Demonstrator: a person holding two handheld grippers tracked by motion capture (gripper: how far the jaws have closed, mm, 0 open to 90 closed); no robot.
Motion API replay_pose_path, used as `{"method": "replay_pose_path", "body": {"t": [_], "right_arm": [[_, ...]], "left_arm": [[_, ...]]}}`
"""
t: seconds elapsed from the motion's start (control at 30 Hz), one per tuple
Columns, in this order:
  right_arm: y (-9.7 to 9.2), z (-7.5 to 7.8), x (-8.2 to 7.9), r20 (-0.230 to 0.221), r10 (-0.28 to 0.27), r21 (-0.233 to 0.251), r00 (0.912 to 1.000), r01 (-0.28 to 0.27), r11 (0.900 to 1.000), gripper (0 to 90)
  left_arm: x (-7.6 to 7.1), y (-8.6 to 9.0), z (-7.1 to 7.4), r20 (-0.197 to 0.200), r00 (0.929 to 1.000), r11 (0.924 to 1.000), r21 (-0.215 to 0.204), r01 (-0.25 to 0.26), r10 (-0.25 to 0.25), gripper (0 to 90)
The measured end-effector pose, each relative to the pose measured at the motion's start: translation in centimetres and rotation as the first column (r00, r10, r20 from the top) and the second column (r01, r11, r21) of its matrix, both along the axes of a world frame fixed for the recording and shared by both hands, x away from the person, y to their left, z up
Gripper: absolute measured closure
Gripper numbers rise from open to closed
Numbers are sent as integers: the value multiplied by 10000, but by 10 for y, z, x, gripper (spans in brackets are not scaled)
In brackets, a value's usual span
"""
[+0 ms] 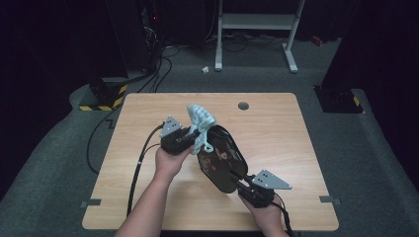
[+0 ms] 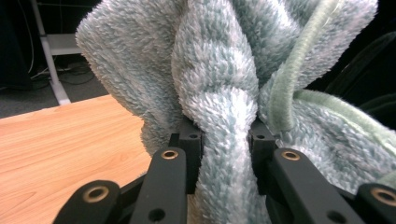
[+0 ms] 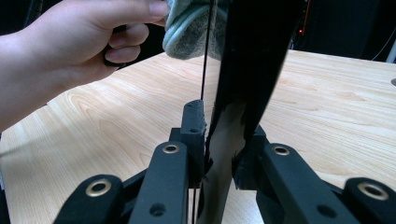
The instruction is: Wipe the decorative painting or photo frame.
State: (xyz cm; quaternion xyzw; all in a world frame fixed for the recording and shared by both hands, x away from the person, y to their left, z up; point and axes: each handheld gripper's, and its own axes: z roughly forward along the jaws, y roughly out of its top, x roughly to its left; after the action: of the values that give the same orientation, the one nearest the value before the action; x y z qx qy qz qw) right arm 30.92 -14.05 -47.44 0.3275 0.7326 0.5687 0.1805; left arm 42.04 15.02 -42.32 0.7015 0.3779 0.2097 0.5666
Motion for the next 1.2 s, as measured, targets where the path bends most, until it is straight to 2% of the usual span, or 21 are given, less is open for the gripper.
{"method": "replay_pose_path", "body": {"t": [0.1,0.17,0.2,0.23,0.27,0.3,0.33,0.4,0.47,0.53,0.67,0.73,0.77,0.8,0.83,0.9,0.93,1.0,1.13,1.17,1.2], "right_arm": [[0,0,0,5,53,-5,10000,-53,10000,773],[0,0,1,-6,68,3,10000,-68,10000,773],[0,1,1,1,71,-13,10000,-71,10000,773],[0,1,1,1,71,-13,10000,-71,10000,773],[0,1,1,-5,60,-24,10000,-60,10000,773],[0,1,1,-5,60,-24,10000,-60,10000,773],[0,1,1,-7,65,-10,10000,-65,10000,773],[0,0,1,-1,66,-6,10000,-66,10000,773],[0,0,1,1,69,-7,10000,-69,10000,773],[1,0,1,9,75,-2,10000,-75,10000,773],[1,0,1,26,86,-30,10000,-86,10000,773],[1,0,1,31,75,-35,10000,-74,10000,772],[1,0,1,31,75,-35,10000,-74,10000,772],[1,0,1,30,50,-42,10000,-49,10000,771],[1,0,1,30,50,-42,10000,-49,10000,771],[1,0,1,34,60,-43,10000,-60,10000,772],[1,0,1,55,78,-50,10000,-77,10000,772],[1,0,1,67,85,-52,9999,-84,10000,772],[1,0,1,60,76,-52,10000,-76,10000,772],[1,0,1,69,64,-60,10000,-64,10000,772],[1,0,1,73,71,-66,9999,-70,10000,773]], "left_arm": [[-2,0,4,122,9999,10000,59,53,-53,738],[-6,-3,12,329,9994,9999,77,142,-145,737],[-11,-6,22,620,9978,9997,17,236,-237,737],[-11,-6,22,620,9978,9997,17,236,-237,737],[-15,-10,34,927,9952,9995,-28,310,-306,737],[-15,-10,34,927,9952,9995,-28,310,-306,737],[-20,-14,45,1238,9914,9990,-108,436,-420,737],[-23,-16,51,1375,9892,9984,-183,533,-503,736],[-29,-23,63,1698,9826,9964,-234,809,-758,736],[-37,-36,75,2035,9722,9928,-42,1195,-1161,733],[-43,-49,80,2344,9636,9917,384,1227,-1283,731],[-34,-47,74,2102,9706,9931,231,1147,-1170,731],[-34,-47,74,2102,9706,9931,231,1147,-1170,731],[-26,-38,67,1861,9776,9944,-181,1038,-986,732],[-26,-38,67,1861,9776,9944,-181,1038,-986,733],[-17,-27,58,1451,9863,9957,-390,846,-781,735],[-12,-21,50,1059,9917,9960,-433,776,-727,736],[-9,-18,44,878,9937,9968,-325,724,-694,736],[3,-8,14,44,9986,9986,35,535,-536,738],[4,-5,8,4,9990,9990,29,438,-438,738],[6,4,-5,-177,9996,9995,-230,208,-212,739]]}}
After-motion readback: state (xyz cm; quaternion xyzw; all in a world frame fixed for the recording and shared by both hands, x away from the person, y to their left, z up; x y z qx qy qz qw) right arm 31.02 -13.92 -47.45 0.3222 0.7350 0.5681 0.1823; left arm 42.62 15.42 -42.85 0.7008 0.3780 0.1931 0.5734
